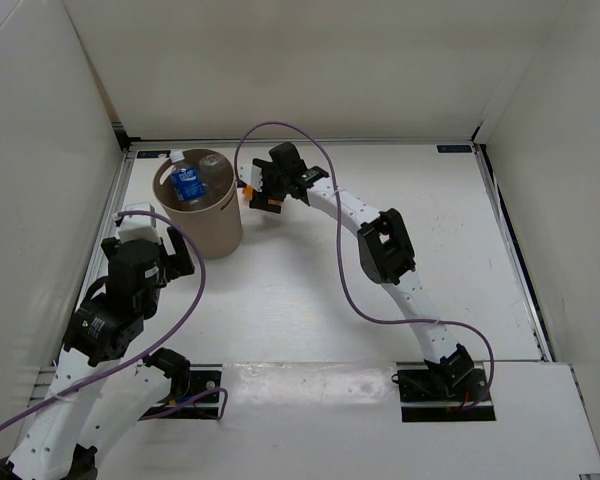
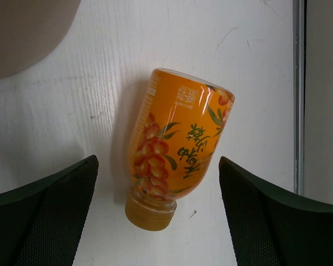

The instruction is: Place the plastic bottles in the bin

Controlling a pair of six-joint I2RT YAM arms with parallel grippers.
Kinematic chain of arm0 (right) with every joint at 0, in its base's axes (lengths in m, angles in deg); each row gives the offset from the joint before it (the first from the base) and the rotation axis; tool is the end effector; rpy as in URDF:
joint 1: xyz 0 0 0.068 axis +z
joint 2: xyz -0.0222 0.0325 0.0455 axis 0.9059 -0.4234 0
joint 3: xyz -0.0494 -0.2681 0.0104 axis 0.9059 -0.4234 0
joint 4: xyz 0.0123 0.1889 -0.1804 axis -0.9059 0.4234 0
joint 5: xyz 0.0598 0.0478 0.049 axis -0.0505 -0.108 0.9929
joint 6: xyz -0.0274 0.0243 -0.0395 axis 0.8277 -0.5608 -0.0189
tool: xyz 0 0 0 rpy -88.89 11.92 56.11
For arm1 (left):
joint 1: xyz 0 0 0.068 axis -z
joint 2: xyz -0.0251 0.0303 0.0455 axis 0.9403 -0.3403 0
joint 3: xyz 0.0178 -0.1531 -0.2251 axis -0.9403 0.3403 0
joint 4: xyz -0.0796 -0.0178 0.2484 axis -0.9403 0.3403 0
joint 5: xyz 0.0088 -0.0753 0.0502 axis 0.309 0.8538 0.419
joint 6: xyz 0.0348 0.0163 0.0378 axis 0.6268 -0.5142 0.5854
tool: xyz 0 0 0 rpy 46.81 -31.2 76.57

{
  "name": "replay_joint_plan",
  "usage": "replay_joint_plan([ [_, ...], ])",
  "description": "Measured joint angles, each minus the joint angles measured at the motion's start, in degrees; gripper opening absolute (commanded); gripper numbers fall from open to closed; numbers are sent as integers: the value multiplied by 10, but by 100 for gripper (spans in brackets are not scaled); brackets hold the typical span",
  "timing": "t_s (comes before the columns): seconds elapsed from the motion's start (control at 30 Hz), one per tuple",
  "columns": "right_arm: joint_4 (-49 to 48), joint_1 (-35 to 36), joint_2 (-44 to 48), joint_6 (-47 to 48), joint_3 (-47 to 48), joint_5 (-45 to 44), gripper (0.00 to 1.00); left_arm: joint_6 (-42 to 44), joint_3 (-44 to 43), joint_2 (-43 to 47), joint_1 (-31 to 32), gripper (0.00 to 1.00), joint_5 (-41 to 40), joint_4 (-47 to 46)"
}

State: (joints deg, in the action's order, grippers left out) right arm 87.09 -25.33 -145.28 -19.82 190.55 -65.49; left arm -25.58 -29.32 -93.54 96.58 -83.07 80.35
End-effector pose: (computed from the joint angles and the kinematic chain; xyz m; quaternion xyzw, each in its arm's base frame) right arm 0.4436 0.3795 0.1915 -0.6708 0.5713 0.0706 0.4676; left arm 0.0968 -0.0265 0.3610 -0.0743 0.8381 0.0518 0.5380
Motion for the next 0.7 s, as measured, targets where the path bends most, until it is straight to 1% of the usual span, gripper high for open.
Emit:
replay_joint_plan([
  [0.4,5,-7,-12,-24,35,-7,90,0,0,-5,3,100,-1,0],
  [0.7,16,19,-49,15,64,-56,90,0,0,-10,3,100,-4,0],
])
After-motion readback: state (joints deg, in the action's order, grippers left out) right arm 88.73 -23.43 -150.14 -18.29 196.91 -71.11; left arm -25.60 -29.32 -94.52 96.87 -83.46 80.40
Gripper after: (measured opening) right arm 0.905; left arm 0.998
